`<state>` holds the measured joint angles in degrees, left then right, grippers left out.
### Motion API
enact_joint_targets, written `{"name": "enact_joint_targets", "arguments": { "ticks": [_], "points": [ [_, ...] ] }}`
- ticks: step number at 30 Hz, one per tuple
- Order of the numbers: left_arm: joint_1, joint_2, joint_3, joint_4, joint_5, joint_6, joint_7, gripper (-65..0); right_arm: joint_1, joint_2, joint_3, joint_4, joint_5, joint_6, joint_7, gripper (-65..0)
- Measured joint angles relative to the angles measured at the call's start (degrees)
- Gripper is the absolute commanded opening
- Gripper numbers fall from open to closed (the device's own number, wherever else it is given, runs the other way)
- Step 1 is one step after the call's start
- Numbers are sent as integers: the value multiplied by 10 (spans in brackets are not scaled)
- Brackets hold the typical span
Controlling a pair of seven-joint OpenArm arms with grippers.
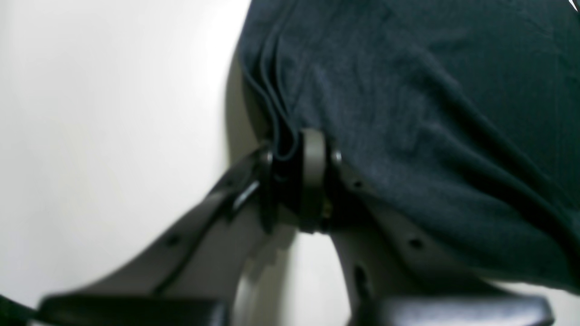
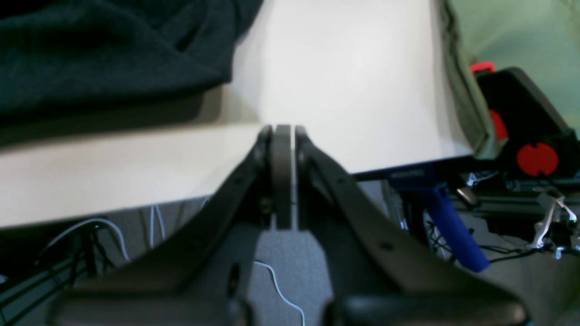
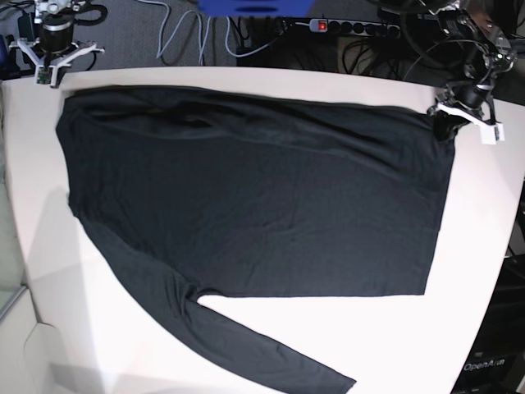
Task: Fold the T-shirt properly
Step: 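Lower the left gripper and grasp the black shirt corner, then move the right gripper to the opposite corner of the shirt edge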
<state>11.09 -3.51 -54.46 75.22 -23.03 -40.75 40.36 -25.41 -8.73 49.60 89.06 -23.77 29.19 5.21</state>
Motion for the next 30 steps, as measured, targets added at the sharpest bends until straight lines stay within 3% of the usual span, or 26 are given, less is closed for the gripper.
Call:
{"name": "enact_joint_targets", "arguments": {
  "ticks": [7, 11, 18, 24, 30],
  "points": [
    [0, -8, 2, -1, 0, -5, 8, -592, 27, 0, 7, 1, 2, 0, 2, -473],
    [0, -8, 2, -1, 0, -5, 7, -592, 45, 0, 22, 4, 1, 2, -5, -470],
    [0, -8, 2, -1, 0, -5, 6, -592, 125, -3, 108, 8, 1, 108, -12, -465],
    [1, -9, 2, -1, 0, -6, 6, -592, 215, 1, 202, 10, -1, 112, -113, -465],
    [1, -9, 2, -1, 0, -6, 6, -592, 265, 29, 240, 47, -5, 111, -270, -464]
  ]
}}
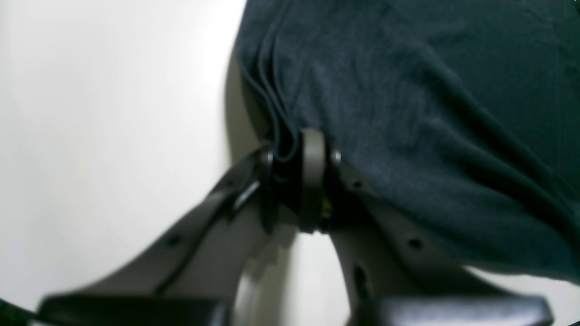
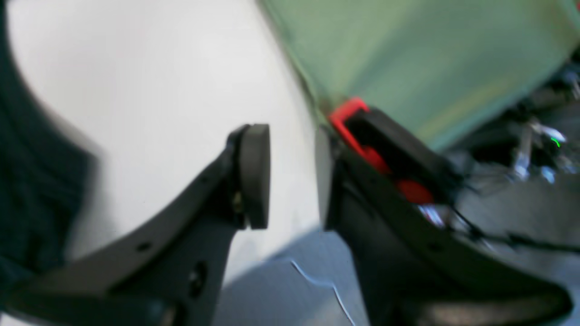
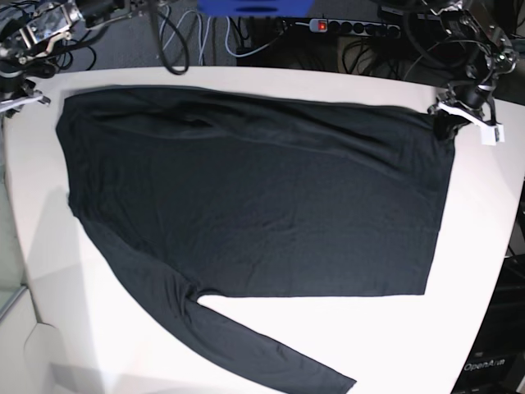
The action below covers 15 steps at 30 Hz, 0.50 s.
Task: Fold the T-shirt properly
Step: 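Move the right gripper to the opposite corner of the shirt edge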
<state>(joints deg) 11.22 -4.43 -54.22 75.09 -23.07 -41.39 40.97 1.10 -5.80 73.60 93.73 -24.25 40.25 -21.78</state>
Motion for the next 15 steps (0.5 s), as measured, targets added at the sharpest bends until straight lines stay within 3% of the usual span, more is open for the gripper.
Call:
{"name": "enact_joint_targets", "arguments": {
  "ticks": [4, 15],
  "points": [
    [0, 0, 0, 0, 0, 0, 0, -592, 2, 4, -4, 36, 5, 0, -61, -464],
    [0, 0, 0, 0, 0, 0, 0, -592, 3, 3, -8, 42, 5, 0, -70, -468]
  ]
}}
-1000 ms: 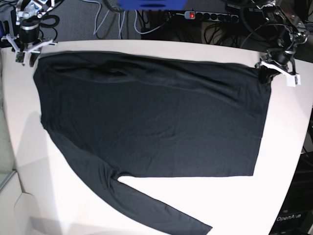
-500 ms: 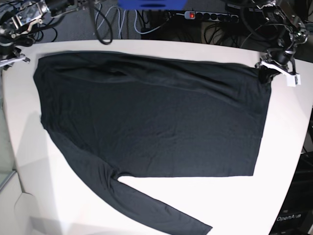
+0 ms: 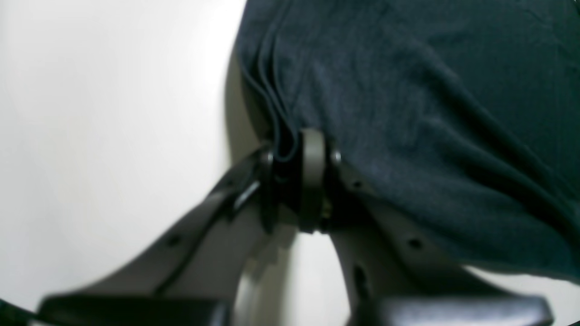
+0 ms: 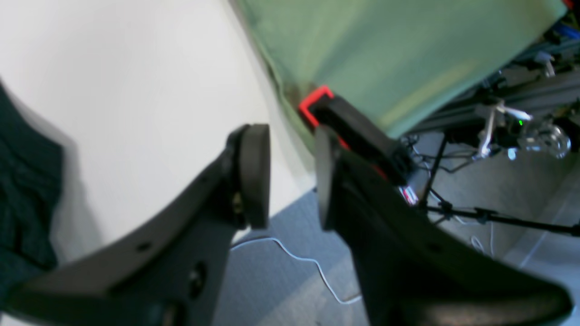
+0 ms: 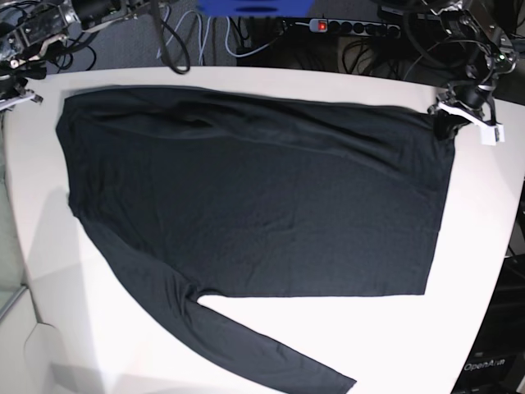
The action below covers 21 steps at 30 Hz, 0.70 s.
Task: Fold the T-shirt properly
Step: 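Move the right gripper to the opposite corner of the shirt edge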
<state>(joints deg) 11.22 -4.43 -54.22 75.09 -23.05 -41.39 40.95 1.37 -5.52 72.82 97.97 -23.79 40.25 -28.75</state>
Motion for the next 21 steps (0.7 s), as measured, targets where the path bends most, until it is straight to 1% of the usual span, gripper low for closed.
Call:
{"name": "enact_joint_targets", "arguments": {
  "ticks": [5, 8, 12, 14, 17, 19, 21],
  "points": [
    [0, 0, 0, 0, 0, 0, 0, -592, 0, 0, 0, 0, 0, 0, -5, -465],
    [0, 0, 0, 0, 0, 0, 0, -592, 0, 6, -3, 0, 0, 0, -62, -465],
    [0, 0, 0, 0, 0, 0, 0, -592, 0, 39, -34, 0, -1, 0, -135, -465],
    [0, 0, 0, 0, 0, 2, 0, -592, 0, 44, -51, 0, 1, 0, -176, -464],
    [0, 0, 1, 0, 0, 0, 0, -592, 2, 50, -65, 0, 2, 0, -212, -463],
    [0, 0, 1, 0, 0, 0, 0, -592, 5, 54, -65, 0, 2, 0, -234, -443],
    [0, 0, 1, 0, 0, 2, 0, -592, 5, 54, -65, 0, 5, 0, -245, -401]
  ]
}}
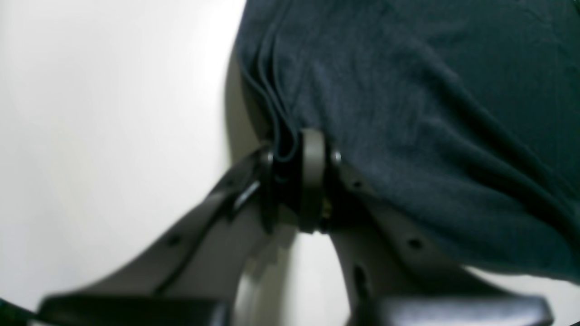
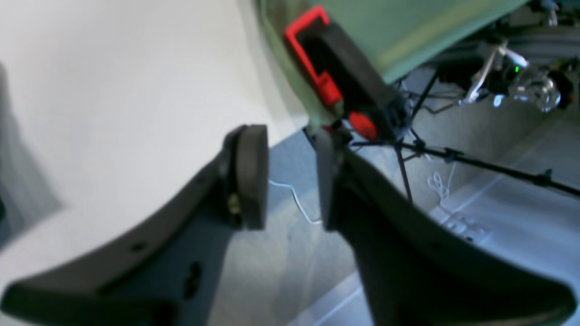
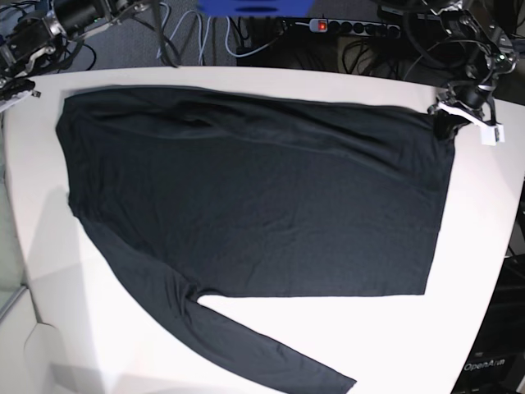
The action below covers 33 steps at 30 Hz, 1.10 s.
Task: Fold the T-shirt properly
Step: 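Move the right gripper to the opposite corner of the shirt edge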
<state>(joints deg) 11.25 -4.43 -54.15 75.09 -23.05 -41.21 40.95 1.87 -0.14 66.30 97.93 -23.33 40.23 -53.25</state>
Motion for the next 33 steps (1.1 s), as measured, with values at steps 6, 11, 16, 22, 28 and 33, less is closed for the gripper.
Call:
{"name": "enact_joint_targets", "arguments": {
  "ticks": [6, 11, 16, 22, 28, 33],
  "points": [
    [-4, 2, 0, 1, 29, -8, -7, -592, 8, -2, 0, -1, 2, 0, -21, -303],
    [-9, 3, 0, 2, 37, -7, -7, -592, 10, -3, -23, -1, 2, 0, -23, -281],
    [-10, 3, 0, 2, 38, -6, -7, -592, 11, -8, -63, -26, 3, 0, -24, -281],
    [-10, 2, 0, 2, 38, -7, -7, -592, 27, -11, -81, -46, 38, 0, -50, -281],
    [-10, 1, 0, 2, 39, -7, -6, -592, 48, -8, -81, -46, 35, 0, -90, -272],
    [-10, 1, 0, 2, 39, -8, -6, -592, 56, 4, -82, -46, 43, 0, -145, -199]
  ]
}}
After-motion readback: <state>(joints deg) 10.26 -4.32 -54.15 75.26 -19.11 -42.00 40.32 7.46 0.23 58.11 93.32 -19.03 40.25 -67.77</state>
